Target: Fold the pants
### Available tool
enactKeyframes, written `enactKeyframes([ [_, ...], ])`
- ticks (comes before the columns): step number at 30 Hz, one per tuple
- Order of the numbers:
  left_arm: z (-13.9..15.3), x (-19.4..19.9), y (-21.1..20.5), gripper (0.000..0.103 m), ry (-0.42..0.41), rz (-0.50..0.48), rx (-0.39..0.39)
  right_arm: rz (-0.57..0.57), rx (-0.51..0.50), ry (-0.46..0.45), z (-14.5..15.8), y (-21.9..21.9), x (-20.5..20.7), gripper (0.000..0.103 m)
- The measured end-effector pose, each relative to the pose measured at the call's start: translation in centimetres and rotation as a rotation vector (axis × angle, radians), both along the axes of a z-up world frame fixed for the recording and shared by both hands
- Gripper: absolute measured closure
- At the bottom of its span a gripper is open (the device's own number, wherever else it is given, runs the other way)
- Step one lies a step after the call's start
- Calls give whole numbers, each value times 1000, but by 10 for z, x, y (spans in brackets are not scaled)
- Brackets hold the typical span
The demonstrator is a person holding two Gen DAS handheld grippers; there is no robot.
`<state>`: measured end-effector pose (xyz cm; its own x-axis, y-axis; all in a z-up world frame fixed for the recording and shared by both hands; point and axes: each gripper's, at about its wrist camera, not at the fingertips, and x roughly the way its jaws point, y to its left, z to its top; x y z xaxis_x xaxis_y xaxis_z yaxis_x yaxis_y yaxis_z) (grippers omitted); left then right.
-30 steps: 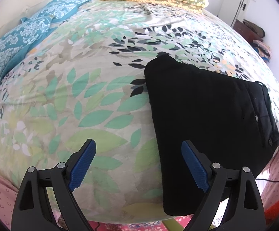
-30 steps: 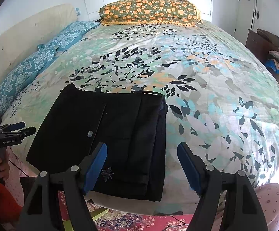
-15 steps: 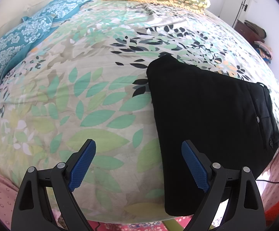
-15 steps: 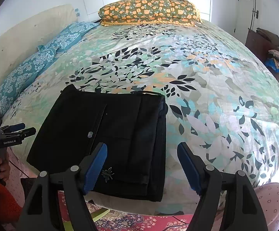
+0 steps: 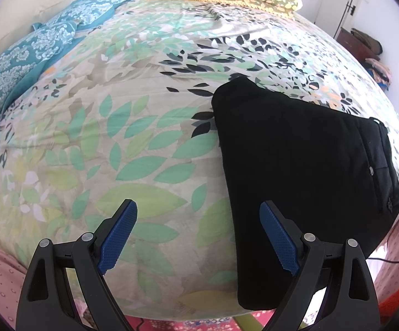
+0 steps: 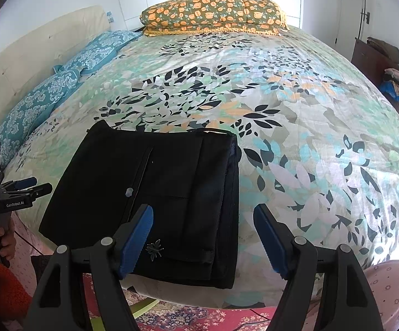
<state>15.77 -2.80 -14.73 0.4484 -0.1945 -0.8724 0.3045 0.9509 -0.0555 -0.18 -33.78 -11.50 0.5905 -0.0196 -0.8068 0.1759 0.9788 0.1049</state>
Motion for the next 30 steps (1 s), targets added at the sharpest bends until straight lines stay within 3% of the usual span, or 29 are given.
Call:
enactKeyframes([
  [8, -2, 0, -2, 11, 8, -3, 9, 7, 4, 0, 1, 1, 0, 28],
  [11, 1, 4, 2, 11, 15, -14, -7, 33, 124, -33, 8, -15, 3, 28],
  [13, 7, 11, 16, 11, 33, -4, -100, -4, 251, -90, 17, -47, 2, 28],
  [15, 8, 20, 33, 11, 89, 5, -248, -52, 382, -92, 20, -84, 4, 28],
  [20, -10, 31, 27, 10, 243, -48, -392, -10, 664, 53, -18, -125, 29, 28],
  [22, -23, 36, 14, 10, 305, -67, -395, 20, 761, 131, -45, -125, 41, 27],
  [24, -31, 40, 2, 10, 334, -83, -360, 76, 784, 221, -68, -115, 53, 28],
  [27, -40, 42, -15, 10, 374, -129, -328, 111, 709, 302, -88, -100, 69, 27],
  [30, -46, 44, -32, 7, 385, -160, -302, 178, 814, 323, -107, -87, 79, 25],
])
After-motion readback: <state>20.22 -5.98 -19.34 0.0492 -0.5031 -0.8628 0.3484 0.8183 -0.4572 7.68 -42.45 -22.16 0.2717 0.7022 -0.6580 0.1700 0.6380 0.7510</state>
